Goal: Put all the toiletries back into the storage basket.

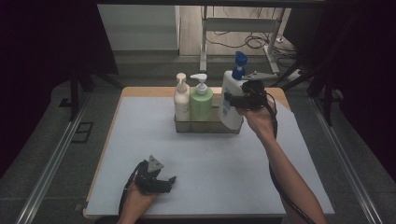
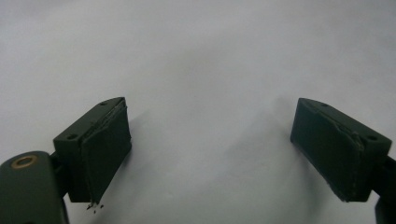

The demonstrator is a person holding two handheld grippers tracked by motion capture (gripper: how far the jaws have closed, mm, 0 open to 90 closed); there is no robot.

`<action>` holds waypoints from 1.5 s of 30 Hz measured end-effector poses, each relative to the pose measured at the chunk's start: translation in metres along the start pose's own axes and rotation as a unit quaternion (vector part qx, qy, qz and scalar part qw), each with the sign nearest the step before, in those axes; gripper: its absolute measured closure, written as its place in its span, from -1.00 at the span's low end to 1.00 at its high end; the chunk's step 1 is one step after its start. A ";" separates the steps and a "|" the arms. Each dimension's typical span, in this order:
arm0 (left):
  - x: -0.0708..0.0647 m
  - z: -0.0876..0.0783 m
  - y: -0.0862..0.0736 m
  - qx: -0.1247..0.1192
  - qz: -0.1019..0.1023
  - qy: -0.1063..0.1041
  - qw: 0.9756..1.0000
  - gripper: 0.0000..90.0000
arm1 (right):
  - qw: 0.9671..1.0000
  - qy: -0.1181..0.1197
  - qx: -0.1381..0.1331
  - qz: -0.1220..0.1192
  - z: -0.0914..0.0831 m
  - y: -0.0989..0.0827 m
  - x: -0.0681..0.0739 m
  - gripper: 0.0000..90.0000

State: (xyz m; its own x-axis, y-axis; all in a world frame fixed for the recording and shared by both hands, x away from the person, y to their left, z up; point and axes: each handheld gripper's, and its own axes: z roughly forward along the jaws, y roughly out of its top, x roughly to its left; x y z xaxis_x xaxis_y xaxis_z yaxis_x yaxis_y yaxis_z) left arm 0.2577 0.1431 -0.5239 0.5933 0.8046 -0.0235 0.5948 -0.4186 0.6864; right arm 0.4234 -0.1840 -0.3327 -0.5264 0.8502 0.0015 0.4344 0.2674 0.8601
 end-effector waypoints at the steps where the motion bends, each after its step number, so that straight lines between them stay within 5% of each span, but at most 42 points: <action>1: 0.000 0.000 0.000 0.001 0.001 0.000 1.000 -0.74 | 1.000 -0.002 -0.001 0.000 0.001 0.001 0.000 -0.11; 21: 0.000 0.000 0.000 0.000 0.000 0.000 1.000 -0.74 | 0.999 -0.033 -0.010 0.019 0.036 0.012 -0.008 -0.11; 32: 0.000 0.000 0.000 0.000 -0.001 0.000 1.000 -0.74 | 0.999 -0.045 -0.004 0.022 0.056 0.005 -0.010 -0.11; 45: 0.000 0.000 0.000 0.002 0.001 -0.001 1.000 -0.74 | 0.999 -0.046 0.013 0.022 0.061 -0.005 -0.010 -0.11</action>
State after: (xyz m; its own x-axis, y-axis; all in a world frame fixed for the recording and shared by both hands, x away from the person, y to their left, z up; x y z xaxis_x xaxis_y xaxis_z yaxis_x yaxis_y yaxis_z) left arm 0.2576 0.1433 -0.5237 0.5949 0.8035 -0.0231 0.5960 -0.4216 0.6834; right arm 0.4711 -0.1663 -0.3684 -0.4368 0.8995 -0.0082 0.4755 0.2387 0.8467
